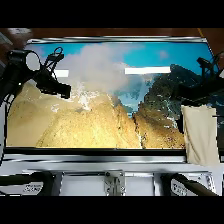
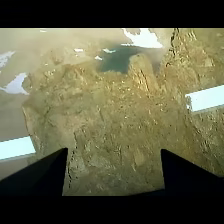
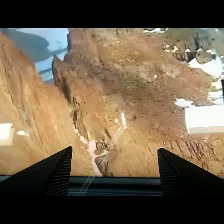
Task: Fold the shirts.
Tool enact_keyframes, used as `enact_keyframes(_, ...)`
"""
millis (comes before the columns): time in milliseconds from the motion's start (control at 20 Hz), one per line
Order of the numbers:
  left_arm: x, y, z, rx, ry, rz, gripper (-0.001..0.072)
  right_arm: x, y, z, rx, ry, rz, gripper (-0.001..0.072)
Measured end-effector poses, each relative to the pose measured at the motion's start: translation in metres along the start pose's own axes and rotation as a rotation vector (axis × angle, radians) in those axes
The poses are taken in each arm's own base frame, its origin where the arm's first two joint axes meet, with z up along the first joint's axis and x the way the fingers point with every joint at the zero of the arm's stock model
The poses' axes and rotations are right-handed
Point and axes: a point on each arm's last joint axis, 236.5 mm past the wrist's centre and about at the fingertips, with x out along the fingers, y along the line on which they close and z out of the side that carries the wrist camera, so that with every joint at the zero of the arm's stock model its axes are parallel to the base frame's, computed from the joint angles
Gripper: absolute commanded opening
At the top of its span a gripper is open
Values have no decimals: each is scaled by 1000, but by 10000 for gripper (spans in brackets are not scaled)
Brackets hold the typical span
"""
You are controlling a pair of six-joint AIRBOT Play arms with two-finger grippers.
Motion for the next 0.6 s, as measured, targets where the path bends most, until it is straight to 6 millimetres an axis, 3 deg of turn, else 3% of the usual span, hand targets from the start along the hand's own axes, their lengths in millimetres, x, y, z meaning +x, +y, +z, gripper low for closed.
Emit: enact_keyframes(600, 4, -3, 3, 0, -7, -4, 705, 8, 15, -5, -23, 31, 32, 645)
